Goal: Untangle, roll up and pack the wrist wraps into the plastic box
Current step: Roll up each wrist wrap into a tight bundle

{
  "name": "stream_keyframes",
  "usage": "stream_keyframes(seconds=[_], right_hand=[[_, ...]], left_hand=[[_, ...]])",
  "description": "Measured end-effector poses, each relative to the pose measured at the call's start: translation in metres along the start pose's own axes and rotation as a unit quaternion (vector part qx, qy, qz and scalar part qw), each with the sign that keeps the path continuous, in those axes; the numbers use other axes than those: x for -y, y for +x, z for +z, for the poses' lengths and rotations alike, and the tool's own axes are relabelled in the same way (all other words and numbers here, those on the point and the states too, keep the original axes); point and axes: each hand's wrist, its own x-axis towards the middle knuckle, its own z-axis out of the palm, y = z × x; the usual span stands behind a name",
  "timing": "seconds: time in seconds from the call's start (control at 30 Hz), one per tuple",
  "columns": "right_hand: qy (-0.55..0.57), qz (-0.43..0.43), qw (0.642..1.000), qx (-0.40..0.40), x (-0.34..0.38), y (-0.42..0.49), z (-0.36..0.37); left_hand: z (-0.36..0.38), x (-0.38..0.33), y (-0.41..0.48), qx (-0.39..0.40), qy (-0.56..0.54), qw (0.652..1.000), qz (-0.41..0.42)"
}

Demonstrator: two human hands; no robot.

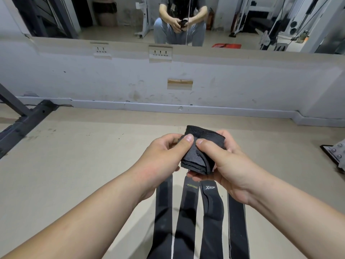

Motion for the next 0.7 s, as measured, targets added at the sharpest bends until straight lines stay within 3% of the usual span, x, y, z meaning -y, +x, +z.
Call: stream_keyframes(seconds=[0.3, 0.7], right_hand=[[0.026, 0.087, 0.992, 0.085, -0.004, -0.001, -0.011], [0.079, 0.120, 0.985, 0.092, 0.001, -0.001, -0.015]], left_hand=[[0.008, -0.003, -0.004, 0.036, -0.061, 0.997, -0.041], [0.011, -0.002, 0.000, 0.029, -0.089, 0.994, -0.052]])
